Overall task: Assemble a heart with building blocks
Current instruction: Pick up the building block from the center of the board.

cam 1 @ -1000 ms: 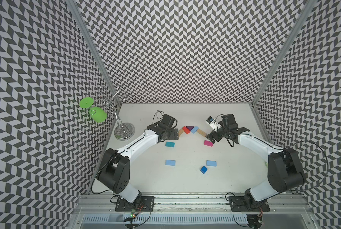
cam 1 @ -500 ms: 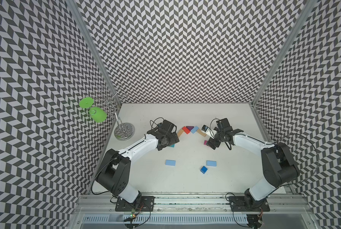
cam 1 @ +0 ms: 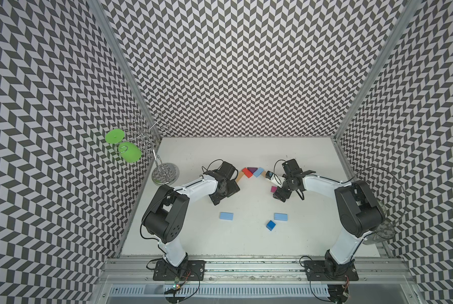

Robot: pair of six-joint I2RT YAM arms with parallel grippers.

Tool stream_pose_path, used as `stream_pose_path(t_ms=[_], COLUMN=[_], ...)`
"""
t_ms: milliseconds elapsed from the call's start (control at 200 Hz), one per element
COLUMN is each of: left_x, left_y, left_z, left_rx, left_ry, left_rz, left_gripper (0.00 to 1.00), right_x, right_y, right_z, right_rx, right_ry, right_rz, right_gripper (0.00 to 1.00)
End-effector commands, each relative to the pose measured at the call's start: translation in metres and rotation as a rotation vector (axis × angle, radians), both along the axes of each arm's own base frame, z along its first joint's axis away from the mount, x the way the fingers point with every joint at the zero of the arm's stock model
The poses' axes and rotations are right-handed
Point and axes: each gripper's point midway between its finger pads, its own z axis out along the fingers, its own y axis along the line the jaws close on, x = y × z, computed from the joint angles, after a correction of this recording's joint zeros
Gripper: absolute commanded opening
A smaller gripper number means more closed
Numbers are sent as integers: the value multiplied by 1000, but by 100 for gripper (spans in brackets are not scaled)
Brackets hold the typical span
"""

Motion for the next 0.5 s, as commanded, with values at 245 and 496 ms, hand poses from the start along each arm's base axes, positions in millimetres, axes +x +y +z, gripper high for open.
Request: stream_pose_path(t_ms=[245,496], left_x=[8,13], left_y=[0,15], left_z=[-15,-20], left_rx=[3,12], left_ry=[76,118], left_rz=[81,174], left_gripper=[94,85], right_x=[-3,-7], right_y=[5,10], right_z=[-8,-12], right_rx=[12,39], right_ry=[56,97], right_rz=[1,5], right_gripper=[84,83])
